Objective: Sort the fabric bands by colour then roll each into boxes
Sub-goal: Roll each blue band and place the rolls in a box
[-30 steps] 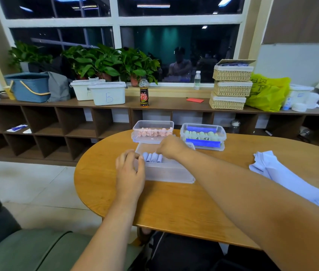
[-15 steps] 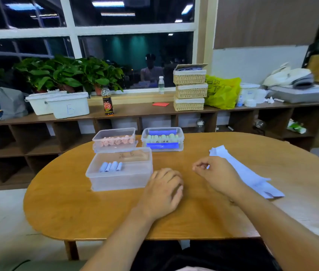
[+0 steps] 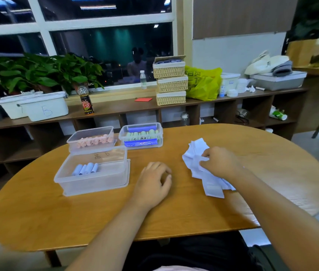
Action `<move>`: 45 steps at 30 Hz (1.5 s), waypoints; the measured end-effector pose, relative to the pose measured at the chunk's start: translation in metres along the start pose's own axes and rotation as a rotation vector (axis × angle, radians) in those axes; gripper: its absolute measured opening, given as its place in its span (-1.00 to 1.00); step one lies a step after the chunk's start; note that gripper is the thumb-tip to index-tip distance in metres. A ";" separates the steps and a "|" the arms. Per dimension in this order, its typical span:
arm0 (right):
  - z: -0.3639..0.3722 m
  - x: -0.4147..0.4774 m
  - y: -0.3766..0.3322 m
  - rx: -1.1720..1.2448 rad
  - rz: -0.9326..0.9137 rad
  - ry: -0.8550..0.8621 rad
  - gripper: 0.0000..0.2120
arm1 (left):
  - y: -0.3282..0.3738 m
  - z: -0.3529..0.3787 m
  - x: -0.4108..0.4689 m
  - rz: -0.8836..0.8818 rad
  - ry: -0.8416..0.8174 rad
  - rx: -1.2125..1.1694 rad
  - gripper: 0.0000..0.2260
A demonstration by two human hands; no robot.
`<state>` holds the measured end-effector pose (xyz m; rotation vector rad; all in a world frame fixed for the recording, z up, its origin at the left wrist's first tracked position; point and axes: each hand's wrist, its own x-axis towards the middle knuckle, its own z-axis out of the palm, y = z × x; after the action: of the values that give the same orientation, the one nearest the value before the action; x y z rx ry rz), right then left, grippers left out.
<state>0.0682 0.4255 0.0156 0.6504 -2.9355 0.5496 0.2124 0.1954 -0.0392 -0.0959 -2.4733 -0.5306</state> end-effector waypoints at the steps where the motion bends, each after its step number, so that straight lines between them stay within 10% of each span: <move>1: 0.002 0.000 -0.005 0.044 -0.016 0.006 -0.81 | 0.000 -0.001 0.000 -0.014 0.011 -0.005 -0.93; 14: 0.050 -0.055 -0.101 -0.130 -0.513 0.033 -0.84 | -0.017 -0.014 -0.008 -0.530 0.025 -0.290 -0.66; 25: 0.030 -0.093 -0.086 0.028 -0.432 -0.074 -0.59 | -0.024 -0.007 0.002 -0.440 -0.054 -0.315 -0.92; 45: 0.028 -0.108 -0.063 0.247 -0.416 -0.167 -0.66 | -0.043 0.006 0.055 -0.598 -0.029 -0.282 -0.71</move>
<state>0.1929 0.4047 -0.0071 1.3526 -2.7688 0.8457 0.1563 0.1555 -0.0271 0.5425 -2.4191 -1.1300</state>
